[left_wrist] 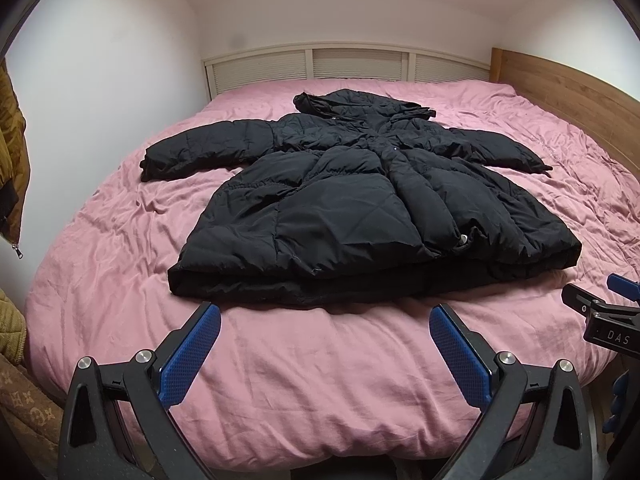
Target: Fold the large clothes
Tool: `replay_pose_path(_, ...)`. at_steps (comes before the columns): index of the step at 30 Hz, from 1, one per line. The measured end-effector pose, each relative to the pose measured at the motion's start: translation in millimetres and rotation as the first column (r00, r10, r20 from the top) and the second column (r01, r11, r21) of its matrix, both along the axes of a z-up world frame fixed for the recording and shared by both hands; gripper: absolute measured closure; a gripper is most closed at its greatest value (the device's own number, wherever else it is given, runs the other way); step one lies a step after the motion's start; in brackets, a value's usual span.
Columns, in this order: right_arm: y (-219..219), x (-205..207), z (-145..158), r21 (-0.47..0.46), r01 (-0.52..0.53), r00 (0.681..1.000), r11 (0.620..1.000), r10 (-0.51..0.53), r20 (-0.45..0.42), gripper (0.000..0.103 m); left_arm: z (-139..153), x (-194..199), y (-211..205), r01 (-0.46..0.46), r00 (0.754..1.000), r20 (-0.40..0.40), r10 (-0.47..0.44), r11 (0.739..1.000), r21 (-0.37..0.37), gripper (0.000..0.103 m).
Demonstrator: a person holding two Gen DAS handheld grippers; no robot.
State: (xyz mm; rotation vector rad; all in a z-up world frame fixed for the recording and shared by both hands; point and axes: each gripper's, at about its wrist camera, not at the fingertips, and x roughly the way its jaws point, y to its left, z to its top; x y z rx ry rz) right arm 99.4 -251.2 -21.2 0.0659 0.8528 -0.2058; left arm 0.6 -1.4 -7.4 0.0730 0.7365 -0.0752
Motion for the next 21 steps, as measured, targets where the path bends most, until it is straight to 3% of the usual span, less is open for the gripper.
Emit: replay_pose_path(21,-0.9,3.9,4.1,-0.003,0.001,1.000,1.000,-0.001,-0.002,0.000,4.3,8.1,7.7,0.000,1.000,-0.018,0.000,1.000,-0.005,0.001)
